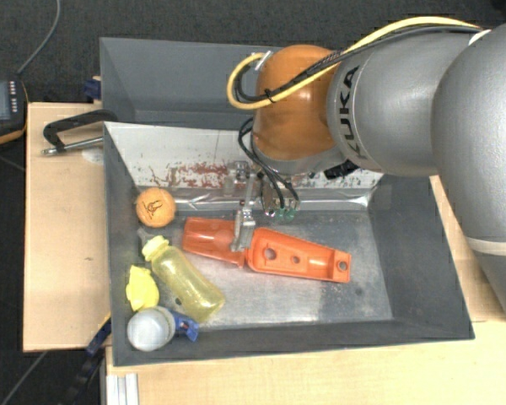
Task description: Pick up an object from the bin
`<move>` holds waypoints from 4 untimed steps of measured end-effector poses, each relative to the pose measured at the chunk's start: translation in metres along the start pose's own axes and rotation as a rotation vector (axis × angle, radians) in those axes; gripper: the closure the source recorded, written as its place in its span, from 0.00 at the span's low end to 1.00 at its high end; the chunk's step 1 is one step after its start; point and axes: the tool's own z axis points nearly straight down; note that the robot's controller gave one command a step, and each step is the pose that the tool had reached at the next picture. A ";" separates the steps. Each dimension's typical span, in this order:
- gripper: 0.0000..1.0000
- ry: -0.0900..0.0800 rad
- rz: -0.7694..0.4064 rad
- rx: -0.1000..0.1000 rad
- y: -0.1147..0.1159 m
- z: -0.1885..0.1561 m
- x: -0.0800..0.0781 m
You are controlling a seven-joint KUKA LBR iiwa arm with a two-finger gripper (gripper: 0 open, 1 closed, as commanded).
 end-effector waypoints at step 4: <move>1.00 -0.007 -0.316 -0.004 -0.030 0.037 -0.002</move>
Offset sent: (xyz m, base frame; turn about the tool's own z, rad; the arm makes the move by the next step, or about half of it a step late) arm 0.0074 -0.0354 -0.0705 -0.2877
